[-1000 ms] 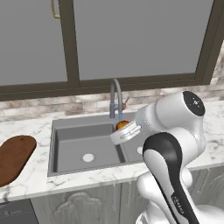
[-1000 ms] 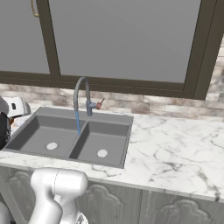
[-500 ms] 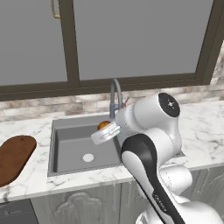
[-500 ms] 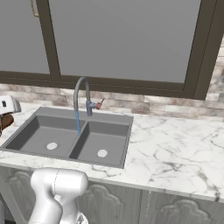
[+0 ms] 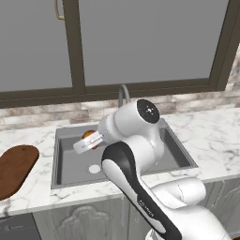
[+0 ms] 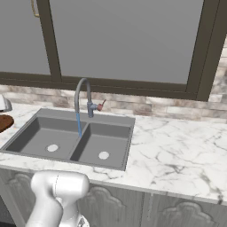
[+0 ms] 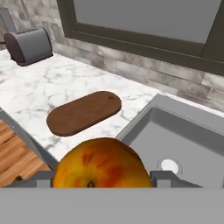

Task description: Pick the peach from the sink and place it on the cutting board to airdry. Then turn off the sink faucet.

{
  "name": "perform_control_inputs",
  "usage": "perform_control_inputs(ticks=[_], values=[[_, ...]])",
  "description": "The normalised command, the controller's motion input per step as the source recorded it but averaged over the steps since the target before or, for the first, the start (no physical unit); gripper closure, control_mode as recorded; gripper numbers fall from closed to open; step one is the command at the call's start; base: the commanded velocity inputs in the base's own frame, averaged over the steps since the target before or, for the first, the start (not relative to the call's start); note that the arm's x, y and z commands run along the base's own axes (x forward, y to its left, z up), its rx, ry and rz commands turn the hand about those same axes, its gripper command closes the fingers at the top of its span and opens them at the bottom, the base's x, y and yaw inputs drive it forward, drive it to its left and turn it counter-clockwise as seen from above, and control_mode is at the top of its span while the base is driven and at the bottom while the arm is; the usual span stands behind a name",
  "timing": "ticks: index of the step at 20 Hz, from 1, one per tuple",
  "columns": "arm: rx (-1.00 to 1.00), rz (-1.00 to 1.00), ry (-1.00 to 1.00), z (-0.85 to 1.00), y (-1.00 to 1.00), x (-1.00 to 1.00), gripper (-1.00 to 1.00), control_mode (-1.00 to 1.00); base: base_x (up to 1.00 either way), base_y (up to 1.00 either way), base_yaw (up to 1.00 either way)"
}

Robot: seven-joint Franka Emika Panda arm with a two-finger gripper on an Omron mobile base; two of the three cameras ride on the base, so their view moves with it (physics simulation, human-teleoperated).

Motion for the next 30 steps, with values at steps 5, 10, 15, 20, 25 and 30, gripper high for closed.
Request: perform_control_inputs(ticks=[5, 10, 15, 20, 25, 30], values=[[0.0, 0.02, 0.04, -0.3, 0.54, 0.22, 1.0, -1.0, 0.0, 0.0, 0.0], [0.0, 0.0, 0.01, -0.22, 0.51, 0.15, 1.0, -1.0, 0.0, 0.0, 0.0], [0.0, 0.01, 0.0, -0.04, 0.37, 0.1, 1.0, -1.0, 0.0, 0.0, 0.0], [0.0, 0.0, 0.0, -0.03, 0.38, 0.12, 1.0, -1.0, 0.0, 0.0, 0.0], [0.0, 0.0, 0.0, -0.15, 0.36, 0.08, 1.0, -1.0, 0.0, 0.0, 0.0], [0.0, 0.0, 0.0, -0.29, 0.24, 0.06, 1.0, -1.0, 0.0, 0.0, 0.0]])
